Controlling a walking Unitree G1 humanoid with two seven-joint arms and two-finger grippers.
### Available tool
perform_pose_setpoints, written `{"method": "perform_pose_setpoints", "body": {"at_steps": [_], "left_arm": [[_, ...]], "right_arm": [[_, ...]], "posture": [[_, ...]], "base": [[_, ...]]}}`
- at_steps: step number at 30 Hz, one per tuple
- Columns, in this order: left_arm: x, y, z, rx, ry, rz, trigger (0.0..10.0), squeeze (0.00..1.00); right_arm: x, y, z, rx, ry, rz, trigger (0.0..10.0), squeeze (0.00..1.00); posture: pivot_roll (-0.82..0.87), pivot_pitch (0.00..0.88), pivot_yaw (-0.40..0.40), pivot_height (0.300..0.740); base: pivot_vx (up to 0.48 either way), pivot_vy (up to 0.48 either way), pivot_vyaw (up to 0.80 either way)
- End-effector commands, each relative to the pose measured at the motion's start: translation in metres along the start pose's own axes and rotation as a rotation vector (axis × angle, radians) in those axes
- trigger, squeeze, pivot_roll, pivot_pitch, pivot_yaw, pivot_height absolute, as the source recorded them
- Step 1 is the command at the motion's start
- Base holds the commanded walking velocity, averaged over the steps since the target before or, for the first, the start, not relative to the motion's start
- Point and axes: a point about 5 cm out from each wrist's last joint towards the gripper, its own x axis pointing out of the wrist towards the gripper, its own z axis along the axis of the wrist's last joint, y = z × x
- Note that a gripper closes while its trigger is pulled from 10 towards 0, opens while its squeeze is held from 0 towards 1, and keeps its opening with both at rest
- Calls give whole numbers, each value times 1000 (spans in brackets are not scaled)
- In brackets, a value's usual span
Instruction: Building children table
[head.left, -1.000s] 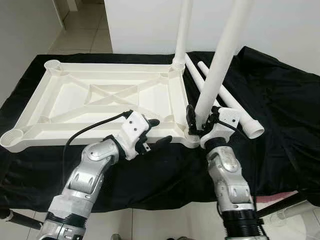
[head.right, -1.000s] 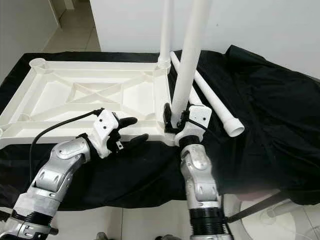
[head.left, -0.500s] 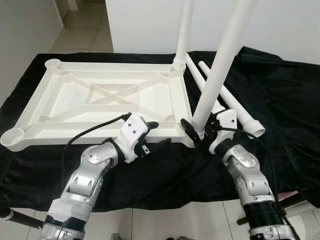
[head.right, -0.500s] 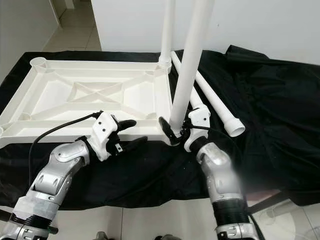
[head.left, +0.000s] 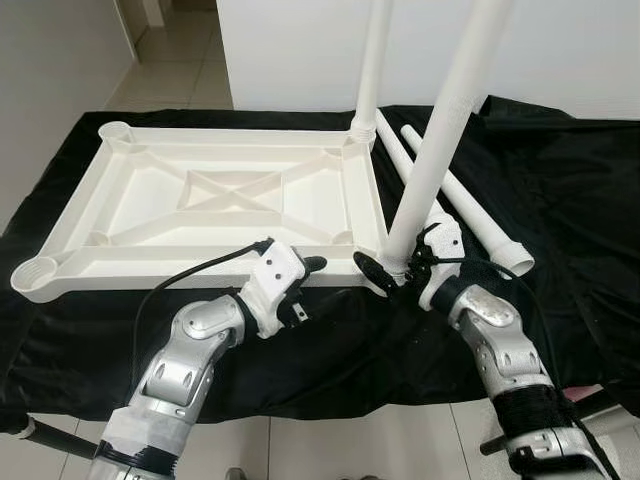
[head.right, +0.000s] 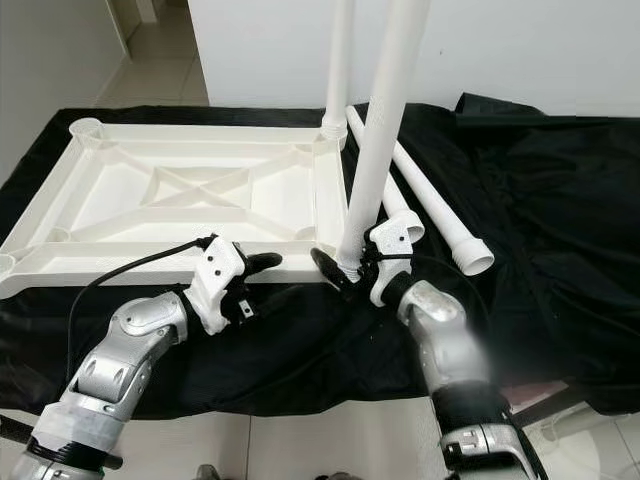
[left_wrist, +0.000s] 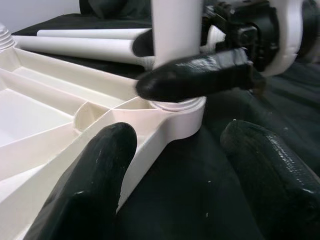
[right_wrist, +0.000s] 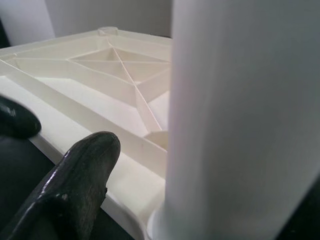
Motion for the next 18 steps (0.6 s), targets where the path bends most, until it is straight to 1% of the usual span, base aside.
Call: {"method": "perform_pose_setpoints", "body": {"at_steps": [1,3,4,6,7,8,9,10,11,12,16,18], "left_arm": [[0,0,-7,7,23,66,10000,0],[1,-4,-7,-19,14,66,10000,0],[1,-4,-7,-19,14,66,10000,0],[1,-9,-6,-16,6,54,10000,0],[2,-12,-6,-14,7,48,10000,0],[3,-13,-5,-13,8,46,10000,0],[3,-13,-5,-13,8,46,10000,0],[3,-13,-5,-10,7,48,10000,0],[3,-13,-5,-10,7,48,10000,0],[4,-12,-5,-9,7,49,10000,0],[5,-10,-4,-4,0,55,10000,0],[5,-10,-3,1,-4,57,10000,0]], "right_arm": [[-1,-2,-3,2,3,6,10000,0],[-2,-4,-3,-3,2,-4,10000,0],[-2,-4,-3,-3,2,-4,10000,0],[-3,-6,-2,3,-9,-5,10000,0],[-5,-7,-2,-3,-9,-9,4980,0],[-6,-9,-2,-9,-7,-13,4392,0],[-6,-9,-2,-9,-7,-13,4392,0],[-7,-10,-2,-13,-7,-16,2784,0],[-7,-10,-2,-13,-7,-16,2784,0],[-8,-11,-2,-17,-6,-21,0,0],[-10,-14,-5,-24,7,-54,0,0],[-13,-16,-8,-12,16,-85,0,0]], "posture": [[-57,55,17,740],[-59,56,20,740],[-59,56,20,740],[-59,56,20,740],[-64,57,19,740],[-65,57,18,740],[-65,57,18,740],[-66,57,17,740],[-66,57,17,740],[-66,57,14,740],[-69,58,12,740],[-69,60,10,740]], "base": [[0,0,0],[0,0,0],[0,0,0],[0,0,0],[0,0,0],[0,0,0],[0,0,0],[0,0,0],[0,0,0],[0,0,0],[0,0,0],[0,0,0]]}}
